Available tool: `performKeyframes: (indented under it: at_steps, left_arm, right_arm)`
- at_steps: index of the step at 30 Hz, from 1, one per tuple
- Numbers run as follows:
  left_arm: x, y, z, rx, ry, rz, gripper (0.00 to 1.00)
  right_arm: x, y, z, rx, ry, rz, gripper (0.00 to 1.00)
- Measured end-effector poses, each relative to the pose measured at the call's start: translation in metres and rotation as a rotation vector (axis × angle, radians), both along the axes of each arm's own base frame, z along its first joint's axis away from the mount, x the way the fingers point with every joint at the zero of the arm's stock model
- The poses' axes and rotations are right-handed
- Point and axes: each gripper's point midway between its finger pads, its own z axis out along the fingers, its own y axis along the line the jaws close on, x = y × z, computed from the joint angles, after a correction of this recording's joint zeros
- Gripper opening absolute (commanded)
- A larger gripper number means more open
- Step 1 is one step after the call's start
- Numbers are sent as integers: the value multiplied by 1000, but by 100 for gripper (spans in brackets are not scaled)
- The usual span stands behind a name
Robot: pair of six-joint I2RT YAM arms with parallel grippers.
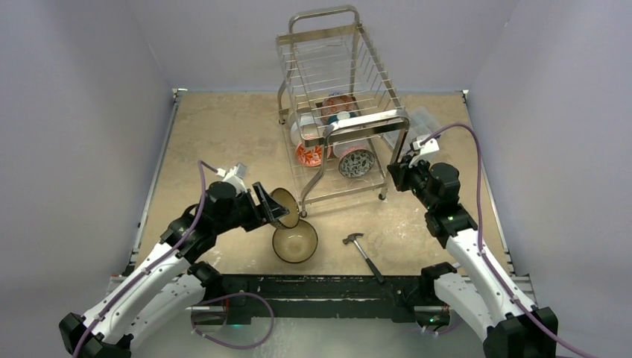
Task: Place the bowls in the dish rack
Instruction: Adjust the dish rack at the center of the board.
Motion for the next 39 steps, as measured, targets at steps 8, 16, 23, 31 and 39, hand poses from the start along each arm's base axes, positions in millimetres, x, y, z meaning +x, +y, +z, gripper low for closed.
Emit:
performKeyframes:
  at_steps: [8, 16, 23, 31, 39]
  left_arm:
    - [2, 13, -2, 69, -14, 32, 0]
    - [24, 14, -3, 193, -47, 22, 0]
    - [60, 9, 10, 288, -134, 16, 0]
    - [94, 10, 7, 343, -190, 3, 0]
    - [124, -1, -6, 295, -200, -47, 0]
  right_arm:
    - [-3, -10, -1, -7, 31, -73, 6]
    - [-5, -8, 0, 2, 48, -62, 13]
    - [-7, -6, 0, 8, 53, -42, 4]
    - [-8, -5, 0, 8, 53, -27, 3]
    - [-8, -4, 0, 4, 51, -21, 3]
